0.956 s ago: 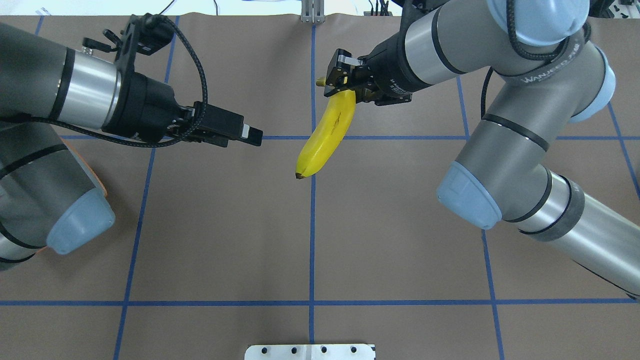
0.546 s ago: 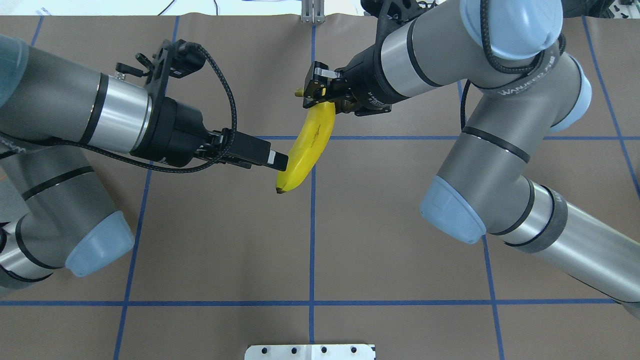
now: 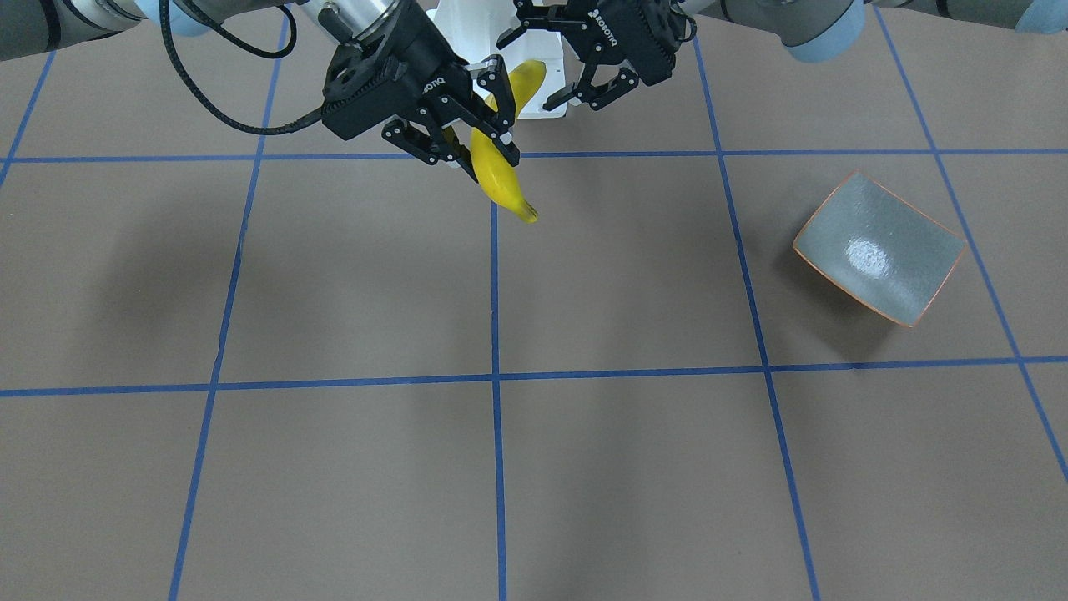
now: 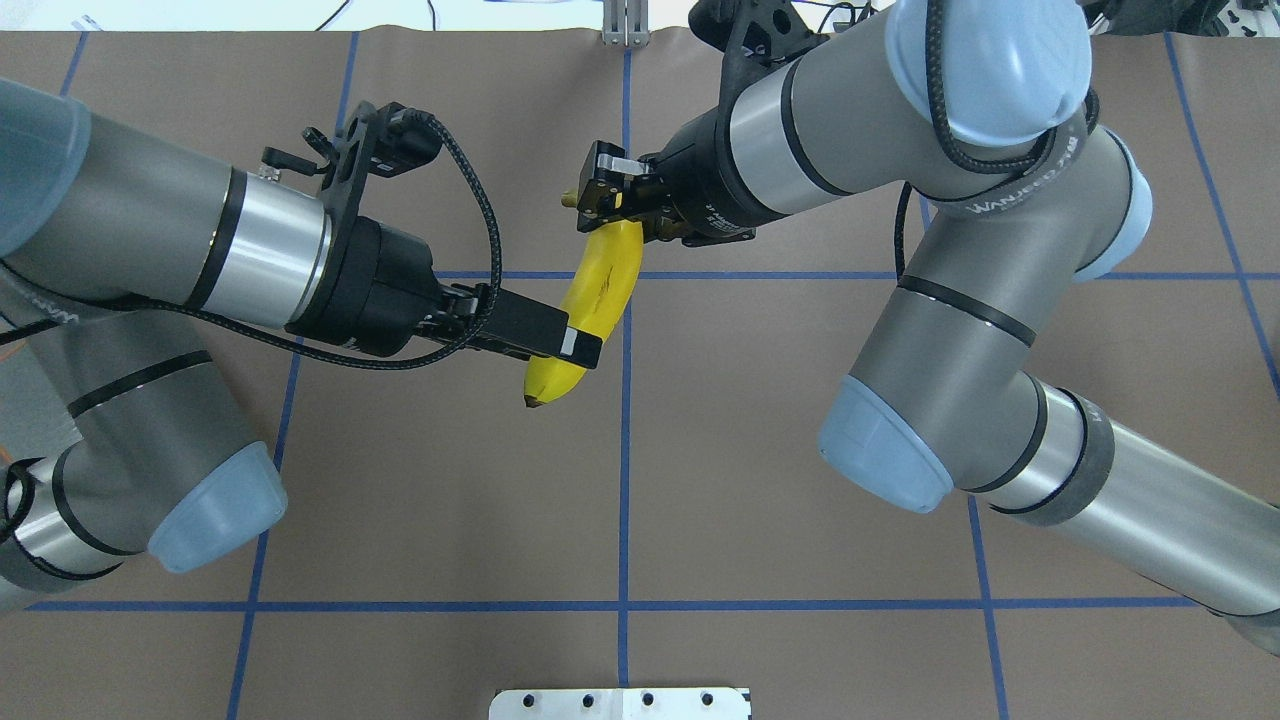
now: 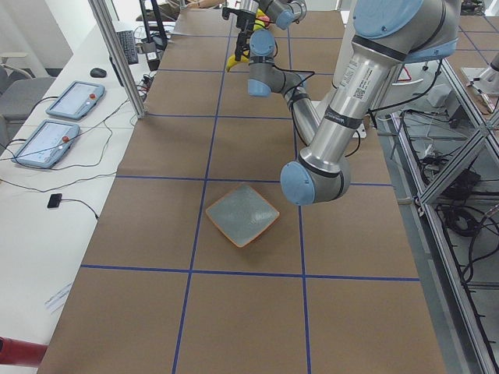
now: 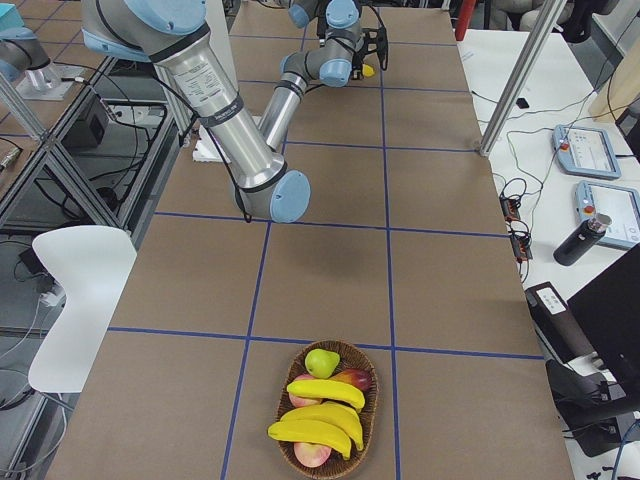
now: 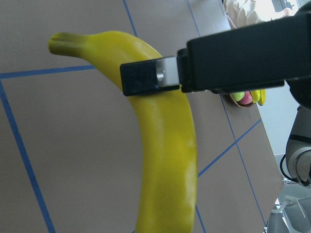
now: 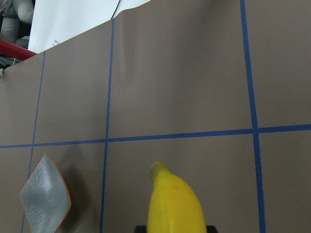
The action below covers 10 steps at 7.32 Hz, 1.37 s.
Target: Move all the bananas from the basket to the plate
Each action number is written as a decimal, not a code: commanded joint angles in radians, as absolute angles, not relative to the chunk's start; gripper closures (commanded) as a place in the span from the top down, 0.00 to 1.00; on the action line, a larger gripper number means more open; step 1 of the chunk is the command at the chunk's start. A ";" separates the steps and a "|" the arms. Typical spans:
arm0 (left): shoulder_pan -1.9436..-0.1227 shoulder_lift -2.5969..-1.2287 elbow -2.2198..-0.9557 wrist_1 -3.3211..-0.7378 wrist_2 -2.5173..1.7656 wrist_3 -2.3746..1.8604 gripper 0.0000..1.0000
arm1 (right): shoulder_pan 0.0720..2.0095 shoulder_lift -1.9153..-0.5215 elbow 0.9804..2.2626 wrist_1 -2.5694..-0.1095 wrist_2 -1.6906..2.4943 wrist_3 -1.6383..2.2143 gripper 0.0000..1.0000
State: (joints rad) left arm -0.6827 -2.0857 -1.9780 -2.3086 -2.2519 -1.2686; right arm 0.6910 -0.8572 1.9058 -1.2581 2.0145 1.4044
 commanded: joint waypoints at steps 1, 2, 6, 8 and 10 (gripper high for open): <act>-0.677 -2.088 -1.979 -2.309 -2.252 -1.269 0.78 | 0.686 -0.845 1.908 -1.258 2.013 1.405 0.00; -0.673 -2.088 -1.980 -2.309 -2.252 -1.269 0.55 | 0.686 -0.845 1.910 -1.258 2.014 1.405 0.00; -0.672 -2.072 -1.982 -2.335 -2.250 -1.267 0.00 | 0.687 -0.845 1.919 -1.256 1.996 1.393 1.00; -0.678 -2.031 -1.982 -2.335 -2.250 -1.270 0.00 | 0.722 -0.850 1.925 -1.256 2.006 1.388 1.00; -0.701 -1.886 -2.011 -2.335 -2.247 -1.264 0.00 | 0.774 -0.928 1.925 -1.258 2.020 1.330 1.00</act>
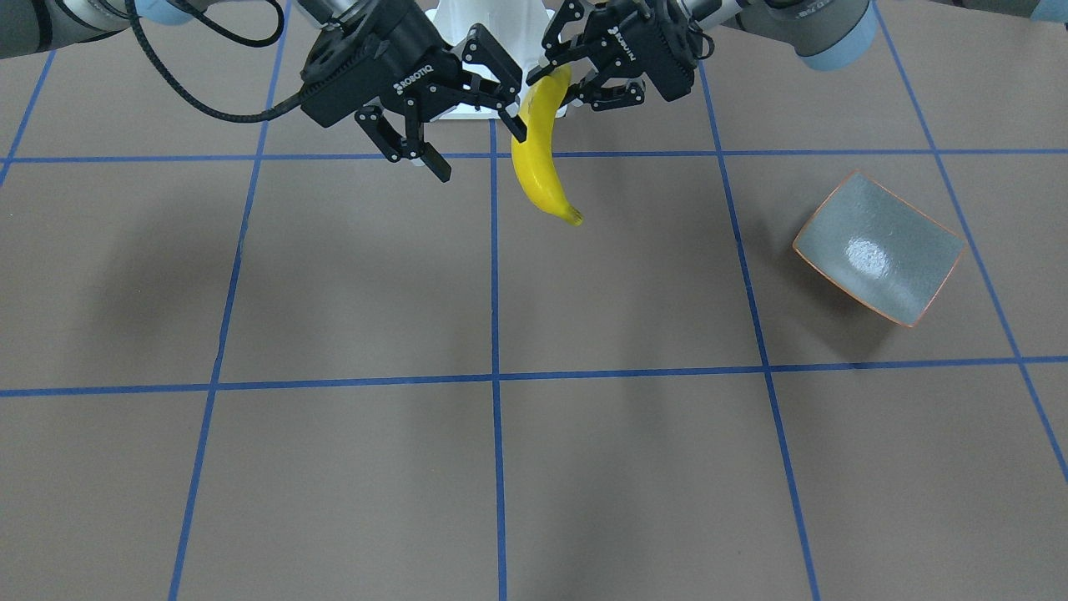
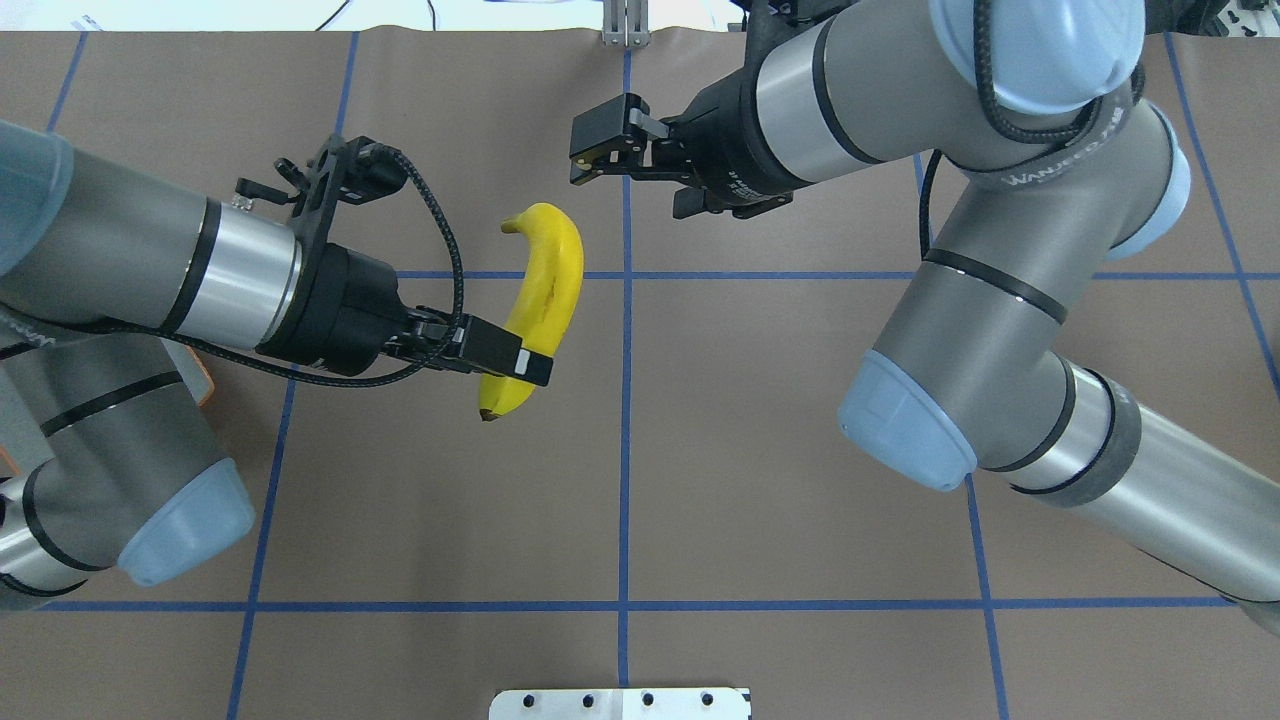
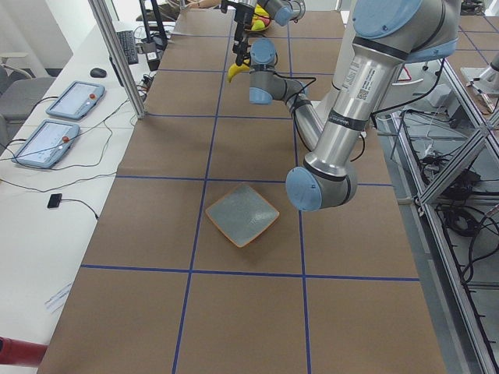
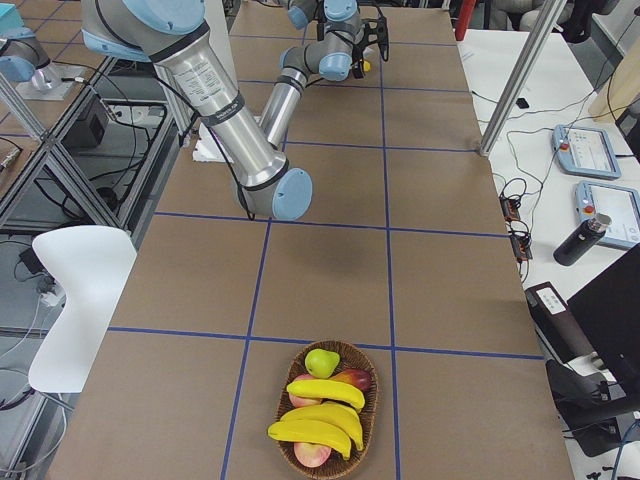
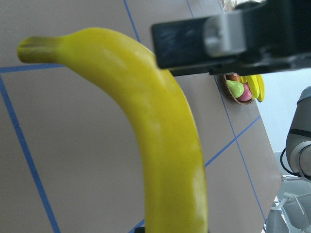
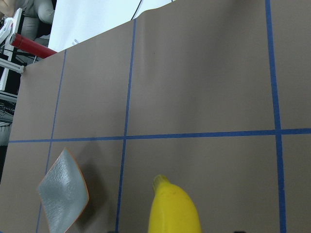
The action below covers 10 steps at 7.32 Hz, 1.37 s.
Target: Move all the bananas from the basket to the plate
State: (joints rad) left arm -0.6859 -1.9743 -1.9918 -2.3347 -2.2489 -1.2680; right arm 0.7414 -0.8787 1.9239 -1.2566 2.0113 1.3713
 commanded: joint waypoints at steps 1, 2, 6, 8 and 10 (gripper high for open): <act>-0.754 -1.797 -2.020 -2.336 -2.247 -1.258 0.00 | 0.808 -0.992 1.924 -1.259 2.029 1.265 1.00; -0.800 -1.717 -2.022 -2.342 -2.247 -1.235 0.00 | 0.849 -1.053 1.921 -1.264 2.043 1.179 1.00; -0.905 -1.361 -2.016 -2.342 -2.232 -0.837 0.00 | 1.050 -1.329 1.917 -1.267 2.166 0.770 1.00; -0.893 -1.313 -1.965 -2.339 -2.145 -0.793 0.00 | 1.147 -1.443 1.893 -1.266 2.215 0.523 1.00; -0.890 -1.318 -1.886 -2.339 -2.108 -0.689 0.00 | 1.228 -1.517 1.861 -1.267 2.235 0.309 1.00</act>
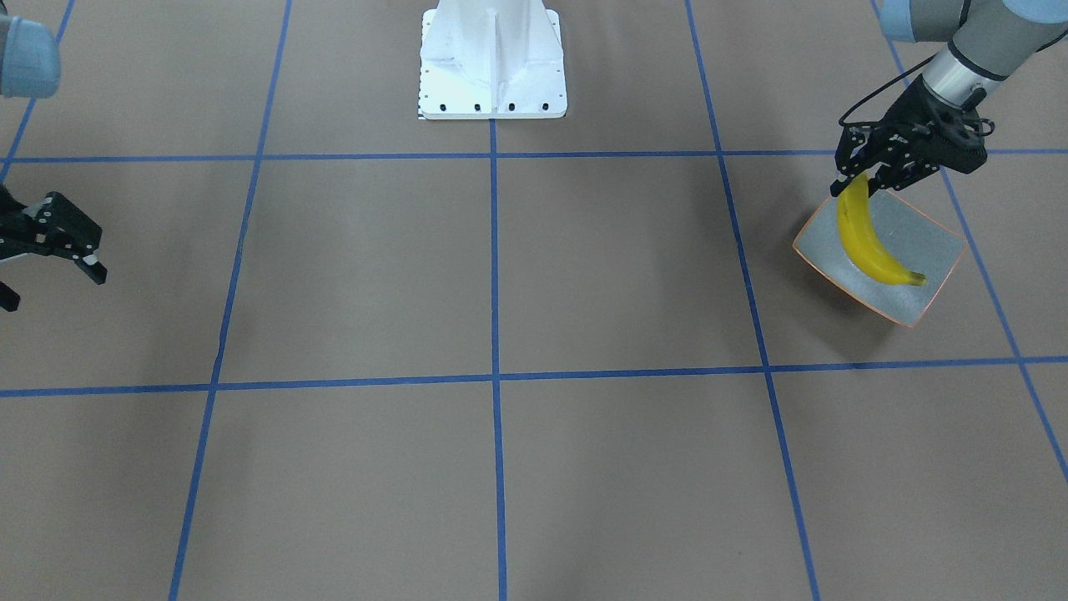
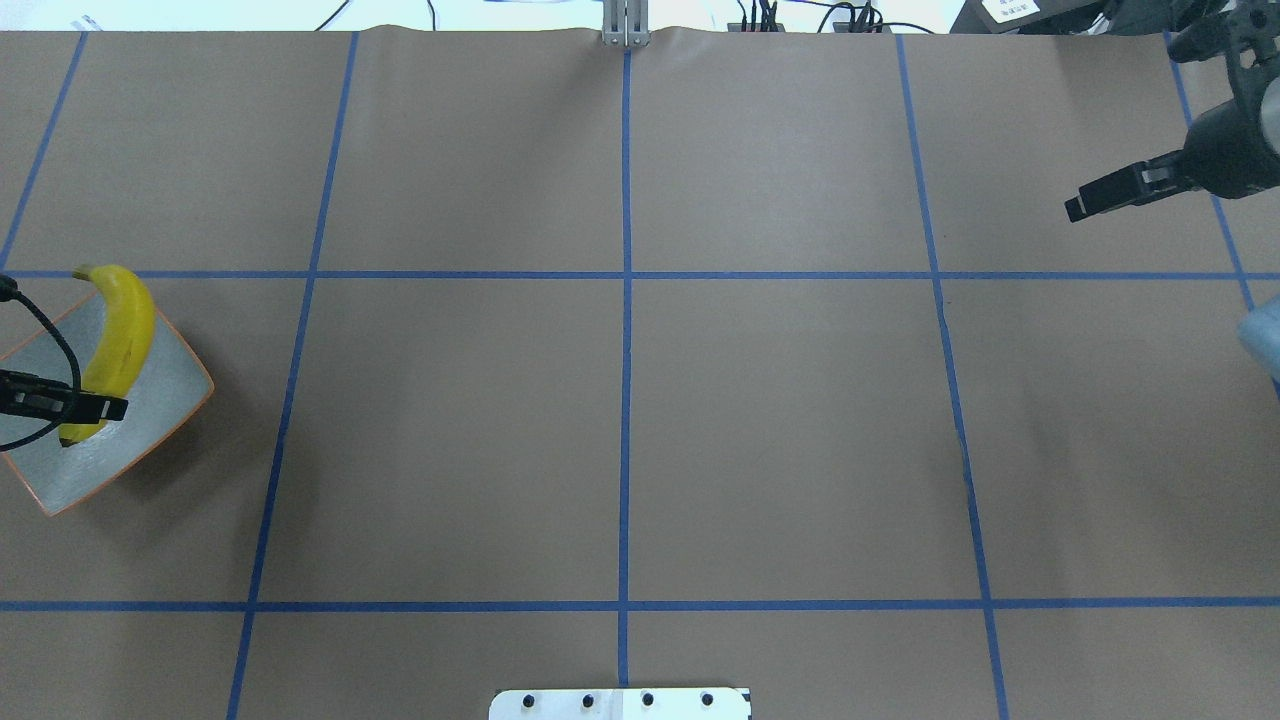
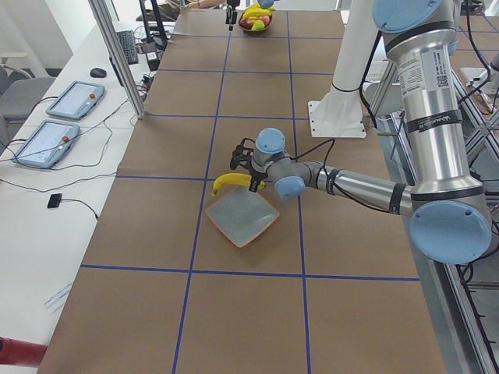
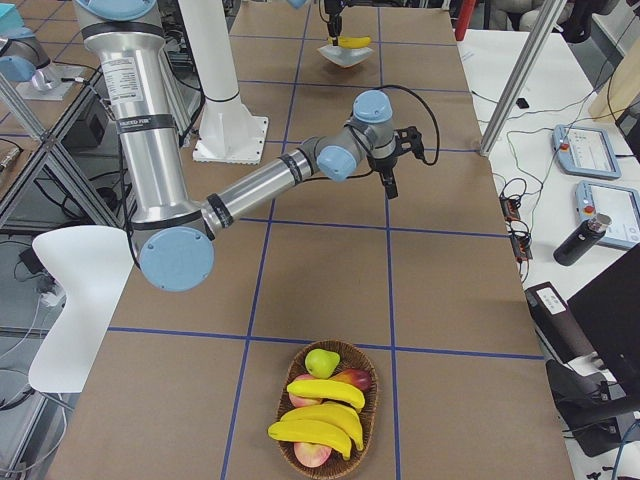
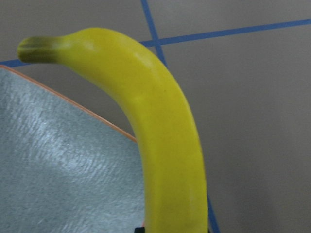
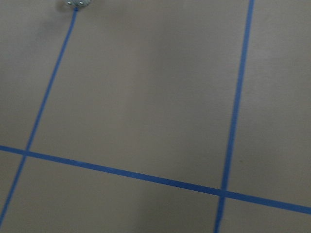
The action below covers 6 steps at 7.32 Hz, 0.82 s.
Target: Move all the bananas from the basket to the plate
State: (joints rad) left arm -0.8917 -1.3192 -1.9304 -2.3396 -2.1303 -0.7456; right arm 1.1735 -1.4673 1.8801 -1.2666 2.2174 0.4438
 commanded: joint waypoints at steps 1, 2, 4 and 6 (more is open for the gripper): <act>-0.884 -1.318 -1.872 -2.338 -2.108 -0.680 0.04 | 1.279 -1.546 1.838 -1.269 2.253 0.201 1.00; -0.864 -1.316 -1.861 -2.338 -2.108 -0.667 0.25 | 1.328 -1.566 1.798 -1.269 2.264 0.087 1.00; -0.862 -1.312 -1.861 -2.339 -2.103 -0.634 0.94 | 1.390 -1.588 1.731 -1.269 2.275 -0.055 1.00; -0.890 -1.307 -1.914 -2.350 -2.133 -0.632 1.00 | 1.460 -1.606 1.685 -1.270 2.275 -0.170 1.00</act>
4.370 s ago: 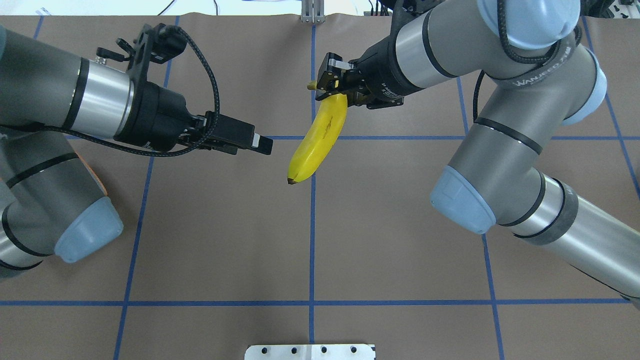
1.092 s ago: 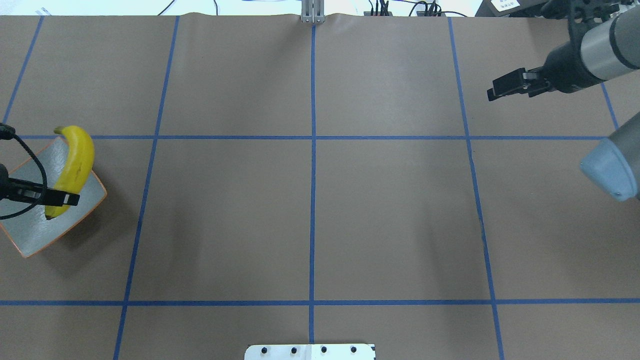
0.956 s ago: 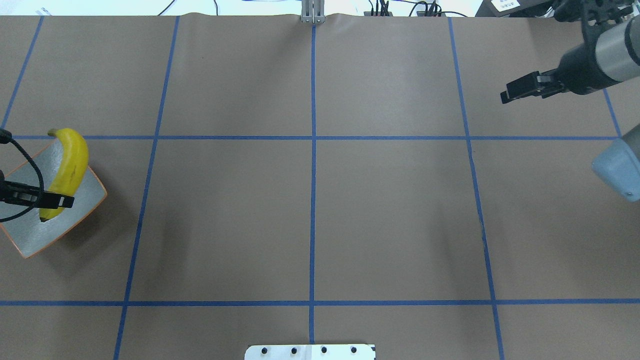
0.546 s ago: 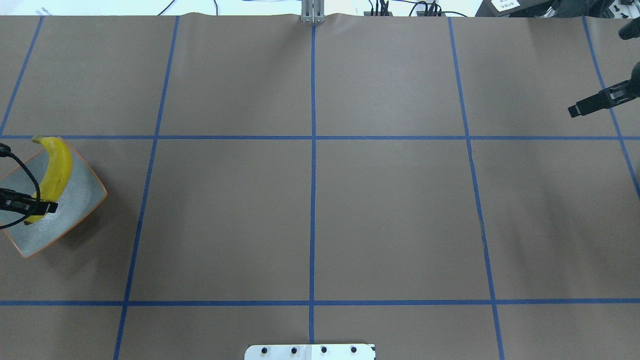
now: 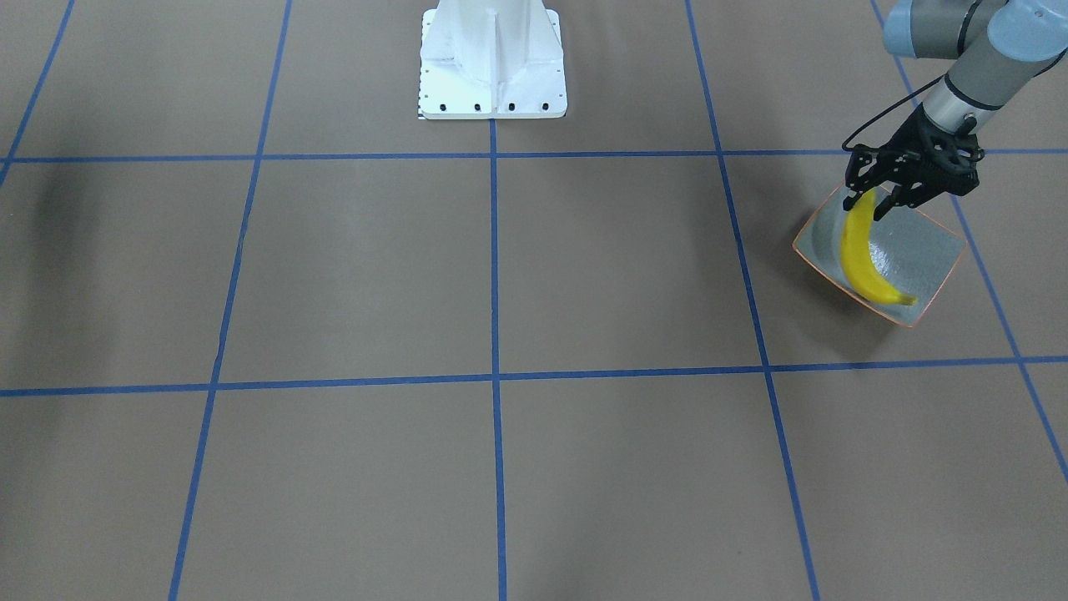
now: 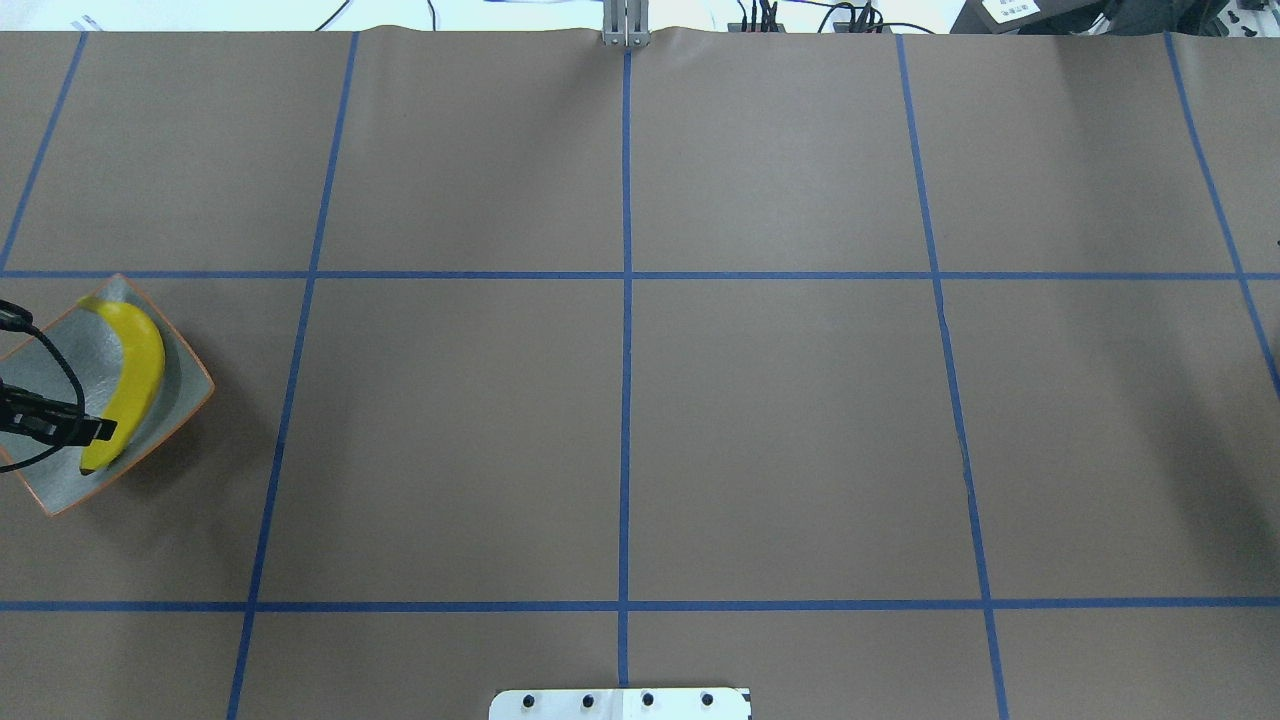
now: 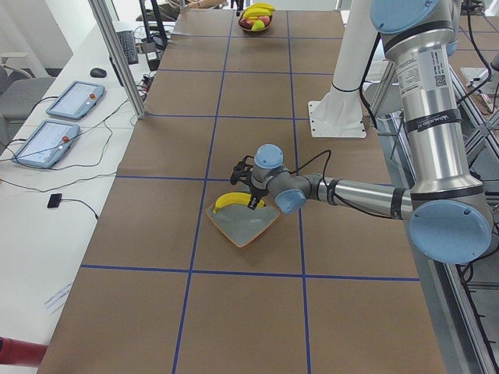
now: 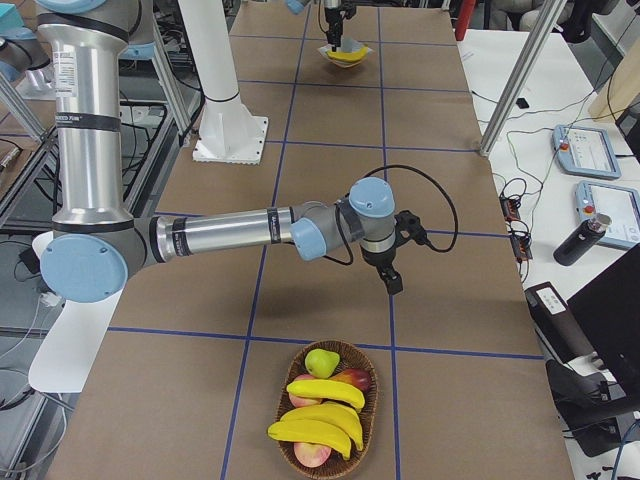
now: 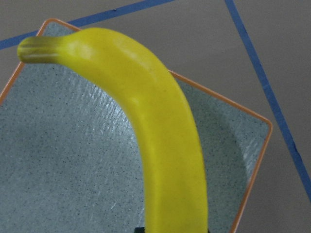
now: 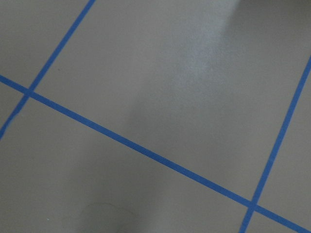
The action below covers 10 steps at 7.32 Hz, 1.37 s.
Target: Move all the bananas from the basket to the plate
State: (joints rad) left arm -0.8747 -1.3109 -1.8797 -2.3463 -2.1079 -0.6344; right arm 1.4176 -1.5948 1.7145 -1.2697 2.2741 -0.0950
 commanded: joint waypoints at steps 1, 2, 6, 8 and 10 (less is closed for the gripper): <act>-0.967 -1.316 -1.939 -2.344 -2.240 -0.632 1.00 | 1.498 -1.605 1.639 -1.269 2.273 -0.225 1.00; -1.088 -1.328 -1.940 -2.344 -2.354 -0.632 1.00 | 1.514 -1.602 1.588 -1.263 2.261 -0.242 1.00; -1.108 -1.331 -1.954 -2.349 -2.379 -0.632 1.00 | 1.598 -1.568 1.350 -1.258 2.261 -0.336 0.97; -1.108 -1.330 -1.957 -2.352 -2.378 -0.632 1.00 | 1.600 -1.574 1.321 -1.258 2.266 -0.299 0.89; -1.106 -1.333 -1.960 -2.352 -2.373 -0.632 1.00 | 1.600 -1.588 1.296 -1.244 2.261 -0.296 0.78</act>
